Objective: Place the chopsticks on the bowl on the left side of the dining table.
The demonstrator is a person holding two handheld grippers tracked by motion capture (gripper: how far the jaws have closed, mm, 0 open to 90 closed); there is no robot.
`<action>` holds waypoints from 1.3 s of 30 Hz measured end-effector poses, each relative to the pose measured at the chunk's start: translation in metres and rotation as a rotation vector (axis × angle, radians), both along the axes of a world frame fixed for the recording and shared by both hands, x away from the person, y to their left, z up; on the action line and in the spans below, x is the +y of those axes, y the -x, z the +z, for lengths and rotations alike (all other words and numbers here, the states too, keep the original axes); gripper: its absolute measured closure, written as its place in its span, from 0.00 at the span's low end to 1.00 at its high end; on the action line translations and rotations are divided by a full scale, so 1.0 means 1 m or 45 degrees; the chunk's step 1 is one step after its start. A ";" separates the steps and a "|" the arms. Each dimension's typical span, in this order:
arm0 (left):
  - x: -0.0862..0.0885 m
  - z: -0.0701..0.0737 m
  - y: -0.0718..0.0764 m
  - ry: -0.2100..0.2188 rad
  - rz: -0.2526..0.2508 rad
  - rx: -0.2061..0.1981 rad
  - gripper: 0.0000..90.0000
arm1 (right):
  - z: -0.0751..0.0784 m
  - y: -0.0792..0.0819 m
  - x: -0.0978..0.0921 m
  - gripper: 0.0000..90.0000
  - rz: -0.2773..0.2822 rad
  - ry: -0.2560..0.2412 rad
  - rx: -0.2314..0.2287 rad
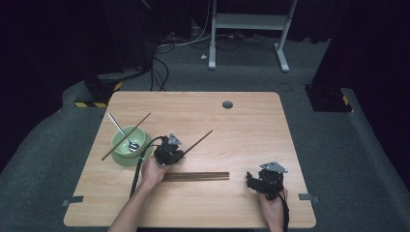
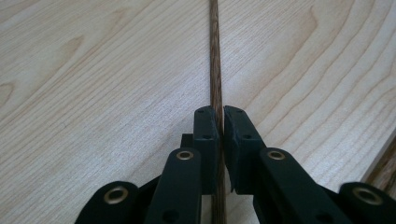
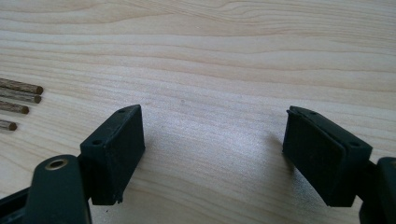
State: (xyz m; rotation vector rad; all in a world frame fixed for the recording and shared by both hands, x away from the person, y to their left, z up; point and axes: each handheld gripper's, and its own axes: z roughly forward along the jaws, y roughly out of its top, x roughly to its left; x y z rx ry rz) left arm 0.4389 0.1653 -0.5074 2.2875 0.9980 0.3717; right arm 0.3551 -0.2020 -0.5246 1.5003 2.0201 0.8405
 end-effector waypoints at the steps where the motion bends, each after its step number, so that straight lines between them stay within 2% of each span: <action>1: 0.000 0.000 0.000 0.006 0.004 0.000 0.92 | 0.000 0.000 0.000 0.23 0.000 0.000 0.000; 9: 0.003 0.000 -0.002 -0.004 -0.002 -0.003 0.93 | 0.000 0.000 0.000 0.23 0.000 0.000 0.000; 14: 0.005 -0.001 -0.002 0.023 0.003 -0.003 0.93 | 0.000 0.000 0.000 0.23 0.000 0.000 0.000; 25: 0.005 0.000 0.000 0.016 0.006 -0.003 0.93 | 0.000 0.000 0.000 0.23 0.000 0.000 0.000; 31: 0.007 0.008 0.004 0.034 0.002 -0.029 0.93 | 0.000 0.000 0.000 0.23 0.000 0.000 0.000; 39: 0.009 0.015 0.008 0.023 -0.017 -0.045 0.93 | 0.000 0.000 0.000 0.23 0.000 0.000 0.000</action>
